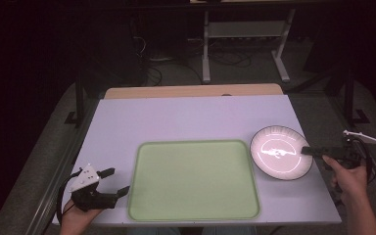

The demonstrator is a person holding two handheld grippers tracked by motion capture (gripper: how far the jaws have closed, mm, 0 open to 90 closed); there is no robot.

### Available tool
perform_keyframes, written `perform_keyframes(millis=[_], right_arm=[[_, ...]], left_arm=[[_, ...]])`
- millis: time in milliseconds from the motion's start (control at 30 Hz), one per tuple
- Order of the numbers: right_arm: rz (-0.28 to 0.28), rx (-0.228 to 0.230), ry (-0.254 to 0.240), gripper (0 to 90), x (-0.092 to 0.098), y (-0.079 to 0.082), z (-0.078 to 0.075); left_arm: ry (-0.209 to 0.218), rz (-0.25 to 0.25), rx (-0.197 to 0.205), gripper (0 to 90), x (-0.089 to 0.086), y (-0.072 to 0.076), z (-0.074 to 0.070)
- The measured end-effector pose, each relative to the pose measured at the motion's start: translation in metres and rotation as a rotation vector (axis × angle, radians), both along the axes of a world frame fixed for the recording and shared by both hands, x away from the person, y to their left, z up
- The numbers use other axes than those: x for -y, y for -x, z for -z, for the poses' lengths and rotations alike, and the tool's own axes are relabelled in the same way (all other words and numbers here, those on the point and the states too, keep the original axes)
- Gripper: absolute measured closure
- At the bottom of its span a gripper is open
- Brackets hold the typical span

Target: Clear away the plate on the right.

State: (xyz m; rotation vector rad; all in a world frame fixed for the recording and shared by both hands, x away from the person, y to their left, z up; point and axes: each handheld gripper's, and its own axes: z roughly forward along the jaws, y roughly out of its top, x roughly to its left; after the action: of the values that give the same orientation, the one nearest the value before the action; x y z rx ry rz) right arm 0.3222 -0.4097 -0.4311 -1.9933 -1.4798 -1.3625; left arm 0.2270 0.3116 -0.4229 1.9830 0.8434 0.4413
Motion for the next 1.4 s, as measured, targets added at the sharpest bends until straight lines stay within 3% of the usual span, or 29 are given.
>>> perform_keyframes(millis=[533,1167,1400], right_arm=[[-0.071,0.051,-0.040,79.2,-0.024,-0.001,-0.024],[-0.191,0.115,-0.039,78.3,-0.081,-0.002,-0.055],[-0.221,0.131,-0.055,78.2,-0.094,-0.003,-0.060]], left_arm=[[0.004,0.000,0.003,15.9,-0.001,0.000,-0.001],[0.004,-0.005,0.007,15.9,-0.002,0.001,-0.001],[0.004,-0.005,0.007,15.9,-0.002,0.001,-0.001]])
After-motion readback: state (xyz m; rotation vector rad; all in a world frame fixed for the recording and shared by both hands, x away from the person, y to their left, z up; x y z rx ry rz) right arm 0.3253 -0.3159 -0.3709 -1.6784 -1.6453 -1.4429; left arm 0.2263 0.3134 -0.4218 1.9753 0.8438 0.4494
